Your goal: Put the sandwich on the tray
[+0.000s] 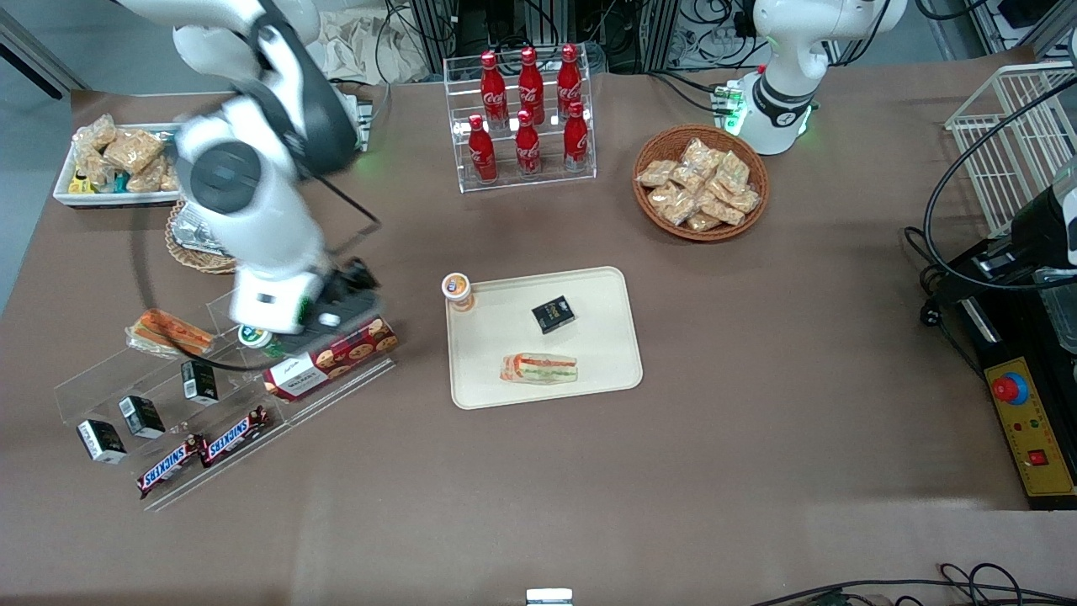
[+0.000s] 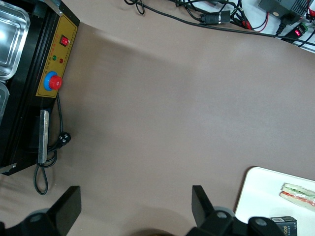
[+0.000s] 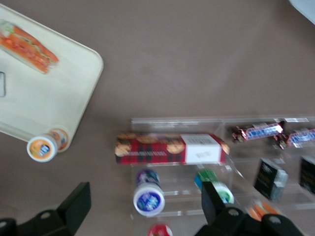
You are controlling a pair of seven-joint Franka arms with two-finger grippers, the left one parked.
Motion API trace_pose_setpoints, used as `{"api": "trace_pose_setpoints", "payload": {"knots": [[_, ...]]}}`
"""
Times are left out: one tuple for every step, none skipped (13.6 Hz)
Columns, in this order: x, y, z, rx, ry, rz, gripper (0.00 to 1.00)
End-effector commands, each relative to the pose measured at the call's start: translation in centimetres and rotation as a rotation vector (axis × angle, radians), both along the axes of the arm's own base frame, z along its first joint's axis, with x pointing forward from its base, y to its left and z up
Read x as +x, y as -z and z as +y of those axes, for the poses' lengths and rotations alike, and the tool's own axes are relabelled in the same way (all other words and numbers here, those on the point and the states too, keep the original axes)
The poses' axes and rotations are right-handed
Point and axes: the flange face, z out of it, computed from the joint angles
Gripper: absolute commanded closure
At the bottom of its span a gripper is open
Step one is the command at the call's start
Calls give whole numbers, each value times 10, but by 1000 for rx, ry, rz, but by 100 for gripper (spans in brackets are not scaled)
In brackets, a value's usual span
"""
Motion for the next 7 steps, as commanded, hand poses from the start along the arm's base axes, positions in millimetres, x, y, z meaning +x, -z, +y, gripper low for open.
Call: {"api": "trace_pose_setpoints", "payload": {"knots": [[-13,-37,-59,-18,113,-16,0],[-14,-49,-81,-16,152,-25,0],[-15,-58,-112,-9,211,-22,0],[-16,-66,-136,17,260,-21,0],[-19,-73,-162,48,308,-17,0],[-22,-78,-187,60,353,-17,0],[-24,-78,-207,61,385,-3,0]]}}
